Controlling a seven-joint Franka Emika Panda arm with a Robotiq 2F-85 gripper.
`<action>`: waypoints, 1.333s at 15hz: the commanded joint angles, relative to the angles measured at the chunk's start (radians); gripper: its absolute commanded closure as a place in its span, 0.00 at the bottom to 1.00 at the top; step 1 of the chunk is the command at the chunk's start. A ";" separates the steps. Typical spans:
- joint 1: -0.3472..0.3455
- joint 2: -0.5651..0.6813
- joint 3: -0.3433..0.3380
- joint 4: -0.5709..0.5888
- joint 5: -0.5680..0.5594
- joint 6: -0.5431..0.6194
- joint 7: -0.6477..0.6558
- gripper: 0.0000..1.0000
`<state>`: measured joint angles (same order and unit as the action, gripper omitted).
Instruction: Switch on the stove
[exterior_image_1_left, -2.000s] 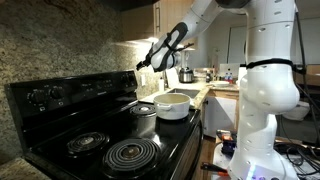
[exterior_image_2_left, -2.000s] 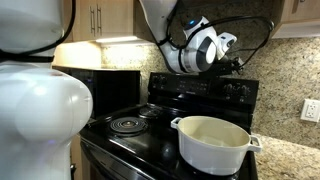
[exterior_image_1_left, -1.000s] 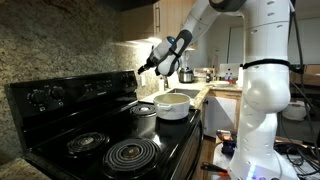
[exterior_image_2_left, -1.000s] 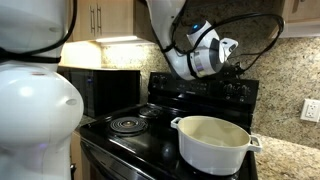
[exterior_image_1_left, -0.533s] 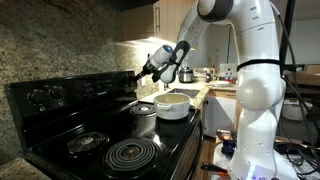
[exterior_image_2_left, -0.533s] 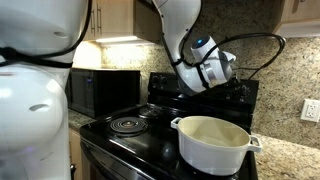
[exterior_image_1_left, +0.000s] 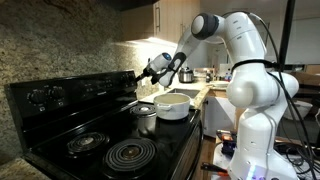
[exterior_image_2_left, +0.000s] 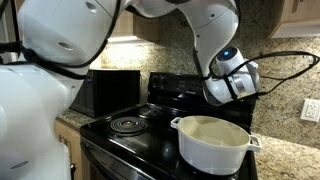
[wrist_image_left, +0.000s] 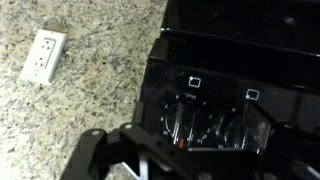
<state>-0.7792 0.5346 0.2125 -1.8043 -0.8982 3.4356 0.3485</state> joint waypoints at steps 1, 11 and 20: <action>-0.199 0.159 0.225 0.139 -0.136 -0.038 -0.006 0.00; -0.617 0.403 0.745 0.218 -0.336 -0.149 -0.154 0.00; -0.617 0.421 0.753 0.221 -0.336 -0.157 -0.172 0.00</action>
<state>-1.3963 0.9561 0.9655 -1.5833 -1.2339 3.2788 0.1769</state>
